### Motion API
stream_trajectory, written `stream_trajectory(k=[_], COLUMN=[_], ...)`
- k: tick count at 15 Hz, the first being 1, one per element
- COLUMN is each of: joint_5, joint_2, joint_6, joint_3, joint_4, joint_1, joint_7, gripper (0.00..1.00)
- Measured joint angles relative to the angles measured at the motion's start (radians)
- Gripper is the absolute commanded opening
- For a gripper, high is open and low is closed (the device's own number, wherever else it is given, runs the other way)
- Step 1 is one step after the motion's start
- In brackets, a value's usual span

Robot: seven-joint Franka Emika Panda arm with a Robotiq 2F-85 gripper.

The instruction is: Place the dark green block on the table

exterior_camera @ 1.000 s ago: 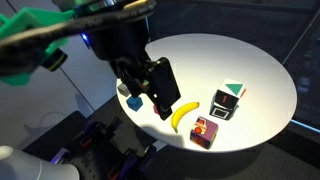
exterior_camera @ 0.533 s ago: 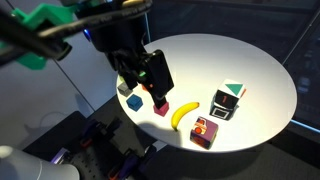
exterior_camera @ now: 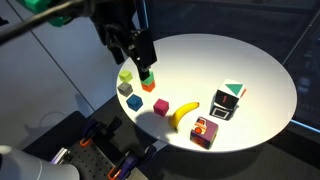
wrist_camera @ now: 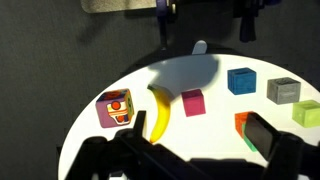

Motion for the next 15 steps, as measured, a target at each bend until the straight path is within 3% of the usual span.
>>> stream_trajectory(k=[8, 15], joint_5=[0.079, 0.106], joint_2=[0.176, 0.303], joint_6=[-0.033, 0.160], joint_3=[0.012, 0.016], joint_4=[0.088, 0.087], joint_1=[0.044, 0.045], joint_7=[0.000, 0.000], gripper=[1.00, 1.00])
